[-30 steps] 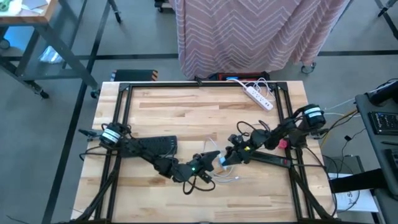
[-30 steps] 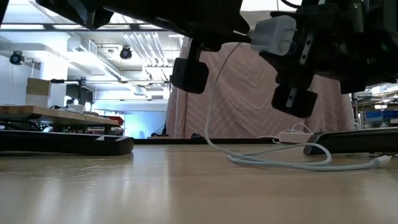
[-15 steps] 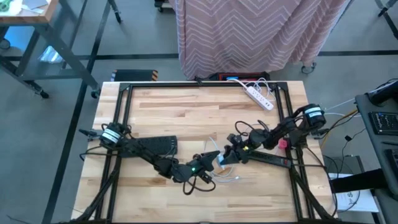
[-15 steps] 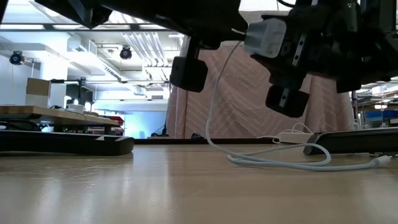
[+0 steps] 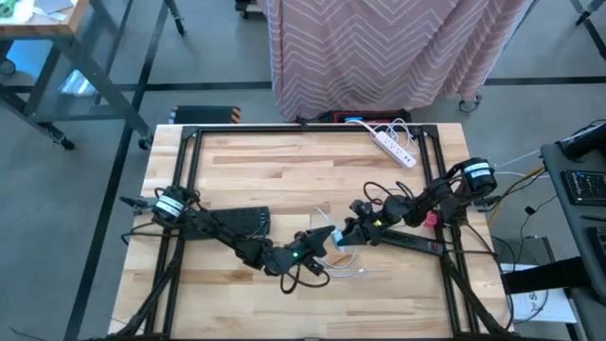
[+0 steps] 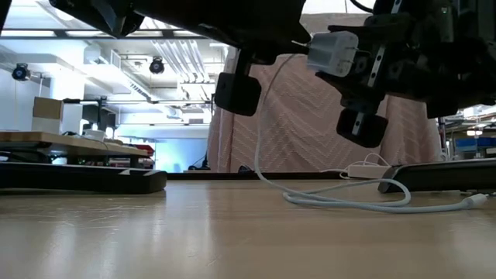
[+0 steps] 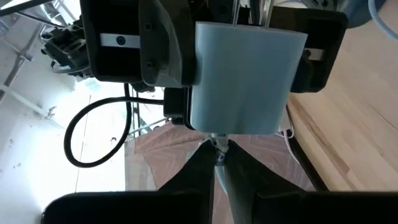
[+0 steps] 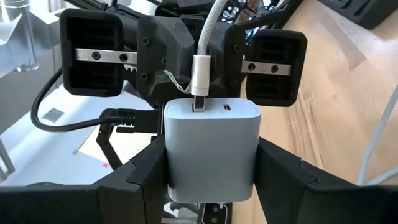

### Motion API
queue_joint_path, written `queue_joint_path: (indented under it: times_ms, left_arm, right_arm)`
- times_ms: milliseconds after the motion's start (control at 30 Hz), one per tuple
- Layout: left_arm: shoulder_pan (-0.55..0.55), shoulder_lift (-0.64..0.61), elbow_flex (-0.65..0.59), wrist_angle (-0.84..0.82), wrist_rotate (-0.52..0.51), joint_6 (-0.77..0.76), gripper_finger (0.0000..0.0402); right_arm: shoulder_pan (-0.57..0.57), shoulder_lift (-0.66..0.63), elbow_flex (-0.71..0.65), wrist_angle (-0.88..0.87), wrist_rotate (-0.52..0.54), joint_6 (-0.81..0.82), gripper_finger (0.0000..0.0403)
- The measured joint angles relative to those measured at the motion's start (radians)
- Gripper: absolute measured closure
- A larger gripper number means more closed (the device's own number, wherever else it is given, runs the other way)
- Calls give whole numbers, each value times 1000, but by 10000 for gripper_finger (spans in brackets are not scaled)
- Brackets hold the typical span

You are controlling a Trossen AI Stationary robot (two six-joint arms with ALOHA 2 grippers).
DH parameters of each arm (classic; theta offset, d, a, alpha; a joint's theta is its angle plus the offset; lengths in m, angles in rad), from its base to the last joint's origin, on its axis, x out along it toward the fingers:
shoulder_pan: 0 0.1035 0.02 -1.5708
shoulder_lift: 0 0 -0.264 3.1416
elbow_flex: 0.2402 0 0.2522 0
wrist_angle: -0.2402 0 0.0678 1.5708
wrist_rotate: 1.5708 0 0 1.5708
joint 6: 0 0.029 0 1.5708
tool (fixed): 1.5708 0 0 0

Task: Insert USB
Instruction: Insert the left white charger cable into the white charger adapter

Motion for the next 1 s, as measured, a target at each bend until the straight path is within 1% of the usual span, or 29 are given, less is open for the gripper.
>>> queue_joint_path:
  times_ms: [233, 400, 567, 800, 867, 1000]
  left_arm:
    - [-2, 0, 0, -8, 19, -10, 393]
    - [-2, 0, 0, -55, 30, -48, 393]
    - [-1, 2, -1, -76, 42, -61, 393]
    - [0, -1, 0, -124, 56, -131, 393]
    - [1, -1, 0, -132, 59, -148, 393]
    - [1, 2, -2, -150, 68, -163, 393]
  right_arm:
    - [-5, -6, -15, -4, -17, 28, 228]
    - [-10, -10, -10, -30, -28, 25, 228]
    - [-14, -33, -3, -140, -35, 17, 228]
    - [-15, -75, 16, -211, -38, -34, 228]
    - [-17, -96, 23, -278, -36, -48, 228]
    - [-17, -131, 49, -433, -33, -127, 228]
